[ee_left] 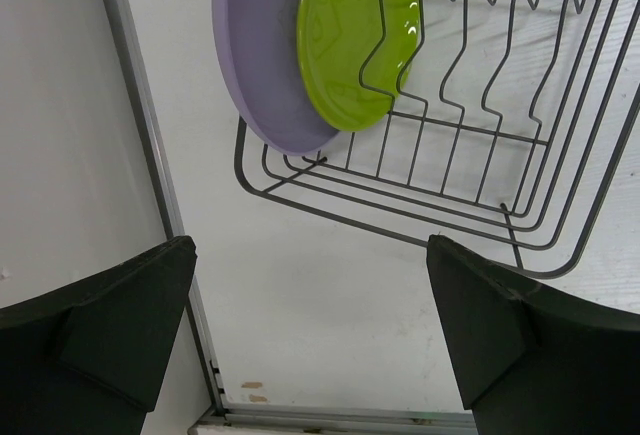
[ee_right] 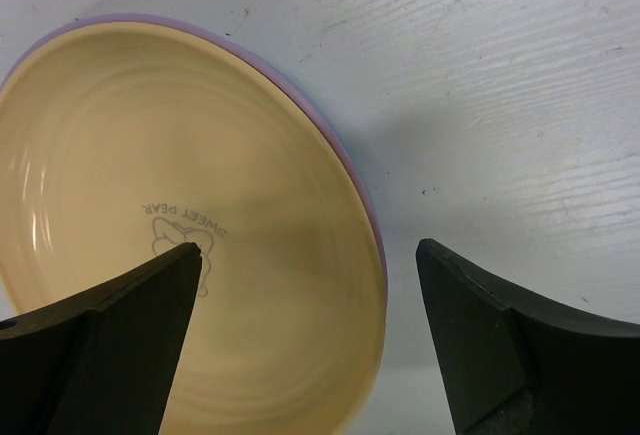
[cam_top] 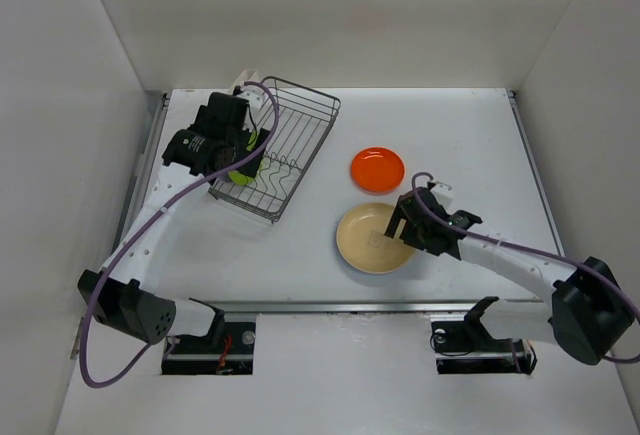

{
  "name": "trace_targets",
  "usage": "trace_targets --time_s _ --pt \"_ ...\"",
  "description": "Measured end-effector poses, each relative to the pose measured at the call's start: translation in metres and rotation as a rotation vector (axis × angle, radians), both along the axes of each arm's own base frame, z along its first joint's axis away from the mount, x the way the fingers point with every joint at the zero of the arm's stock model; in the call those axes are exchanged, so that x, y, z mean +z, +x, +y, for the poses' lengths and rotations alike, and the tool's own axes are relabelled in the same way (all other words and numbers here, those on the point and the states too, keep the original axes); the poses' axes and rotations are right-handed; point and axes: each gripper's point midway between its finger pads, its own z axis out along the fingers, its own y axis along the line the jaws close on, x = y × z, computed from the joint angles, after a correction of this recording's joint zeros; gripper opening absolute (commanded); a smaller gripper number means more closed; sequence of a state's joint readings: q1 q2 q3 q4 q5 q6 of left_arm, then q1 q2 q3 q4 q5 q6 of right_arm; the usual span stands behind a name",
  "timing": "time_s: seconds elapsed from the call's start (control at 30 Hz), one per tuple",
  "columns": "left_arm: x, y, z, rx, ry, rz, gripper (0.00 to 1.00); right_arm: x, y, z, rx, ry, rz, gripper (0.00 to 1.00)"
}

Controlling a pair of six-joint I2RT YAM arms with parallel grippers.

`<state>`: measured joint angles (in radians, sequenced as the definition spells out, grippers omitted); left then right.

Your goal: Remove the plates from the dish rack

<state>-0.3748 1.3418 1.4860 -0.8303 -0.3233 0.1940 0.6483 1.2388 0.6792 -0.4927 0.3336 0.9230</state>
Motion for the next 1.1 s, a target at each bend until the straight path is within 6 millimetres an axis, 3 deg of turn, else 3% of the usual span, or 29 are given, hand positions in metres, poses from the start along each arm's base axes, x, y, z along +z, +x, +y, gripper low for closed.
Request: trace_targets --time_s 0.03,0.3,0.57,0.9,1.1 --pt "0.000 0.000 0.000 -0.001 -0.001 0.000 1.00 0.004 0.000 -0.001 -0.002 0.005 -0.011 1.00" --pt "0.000 0.000 0.000 -0.001 -0.002 0.000 1.00 0.051 -0.004 -0.015 -0.033 0.039 -0.124 1.00" --pt "0.000 0.000 0.000 -0.001 -0.001 0.000 1.00 0.129 -0.009 -0.023 0.031 0.090 -0.297 1.00" --pt "0.000 0.000 0.000 -0.001 -0.001 0.001 1.00 0.210 -0.043 -0.048 0.128 0.192 -0.581 1.00" --pt "0.000 0.000 0.000 -0.001 0.000 0.001 1.00 0.227 -0.054 -0.057 0.137 0.218 -0.660 1.00"
